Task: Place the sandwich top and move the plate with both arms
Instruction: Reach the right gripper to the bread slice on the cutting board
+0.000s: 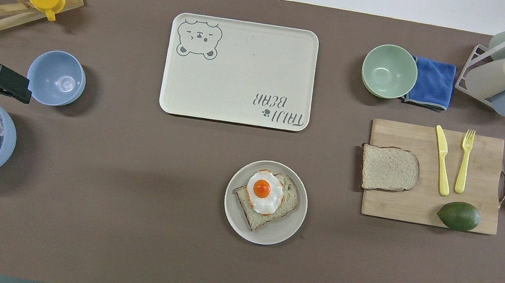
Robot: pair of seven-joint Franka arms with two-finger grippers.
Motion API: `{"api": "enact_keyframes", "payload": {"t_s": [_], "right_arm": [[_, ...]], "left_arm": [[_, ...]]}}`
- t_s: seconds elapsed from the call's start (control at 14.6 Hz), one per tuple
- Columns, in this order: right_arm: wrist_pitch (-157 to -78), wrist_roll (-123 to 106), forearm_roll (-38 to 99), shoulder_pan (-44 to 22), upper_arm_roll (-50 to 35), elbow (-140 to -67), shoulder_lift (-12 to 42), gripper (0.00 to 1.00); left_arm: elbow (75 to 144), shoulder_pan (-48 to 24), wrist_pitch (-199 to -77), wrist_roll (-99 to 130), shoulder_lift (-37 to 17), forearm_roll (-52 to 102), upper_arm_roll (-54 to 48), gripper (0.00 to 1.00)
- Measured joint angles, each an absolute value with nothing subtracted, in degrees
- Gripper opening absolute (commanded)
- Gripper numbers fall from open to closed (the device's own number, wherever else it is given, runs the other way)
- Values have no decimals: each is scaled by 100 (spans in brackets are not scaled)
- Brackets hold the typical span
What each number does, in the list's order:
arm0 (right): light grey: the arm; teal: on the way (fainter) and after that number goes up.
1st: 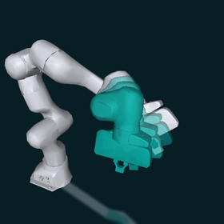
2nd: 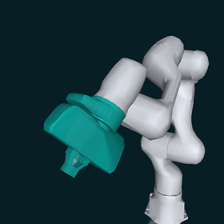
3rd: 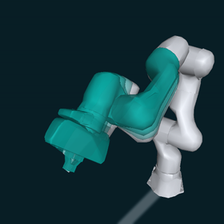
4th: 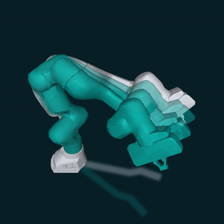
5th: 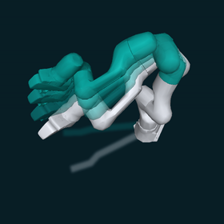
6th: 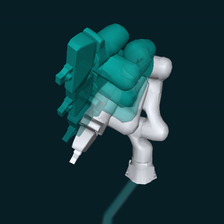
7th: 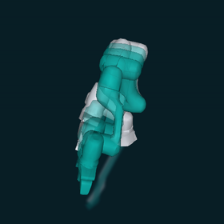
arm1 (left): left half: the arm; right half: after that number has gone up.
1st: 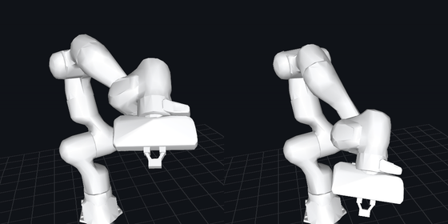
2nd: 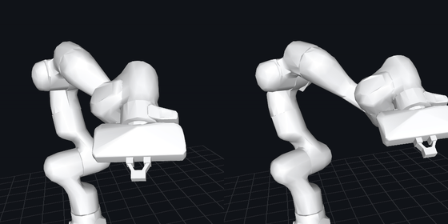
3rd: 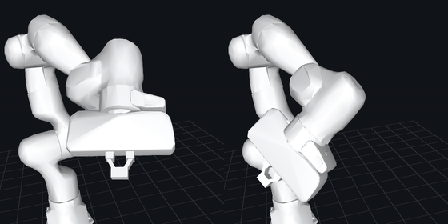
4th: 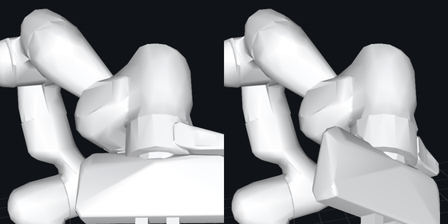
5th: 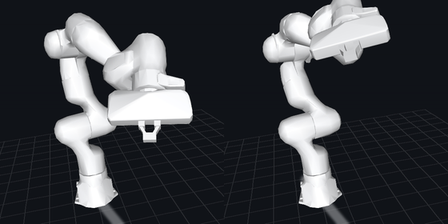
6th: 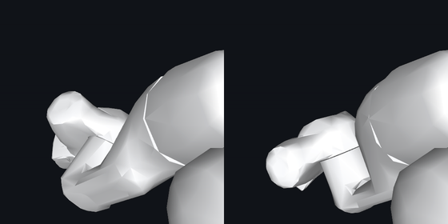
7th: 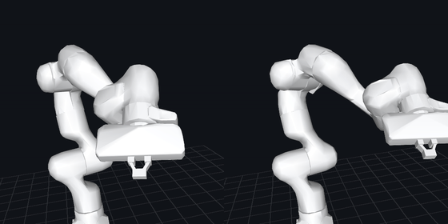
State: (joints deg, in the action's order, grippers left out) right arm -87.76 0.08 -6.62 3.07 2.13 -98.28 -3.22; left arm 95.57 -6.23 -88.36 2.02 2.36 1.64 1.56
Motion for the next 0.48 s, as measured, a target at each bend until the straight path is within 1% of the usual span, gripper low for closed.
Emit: {"api": "enact_keyframes", "payload": {"t_s": [0.07,0.21,0.34,0.48], "right_arm": [[-8853,136,-940,15,178,-10002,-324,100],[-8908,1138,-1532,-979,95,-10365,-211,100],[-8923,2230,-1806,-1959,-1,-10569,107,100],[-9299,2826,-1970,-2482,-31,-10677,525,100]], "left_arm": [[9557,-623,-8836,202,236,164,156,100],[9557,-623,-8836,202,236,164,156,100],[9557,-623,-8836,202,236,164,155,100],[9557,-623,-8836,202,236,164,155,100]]}}
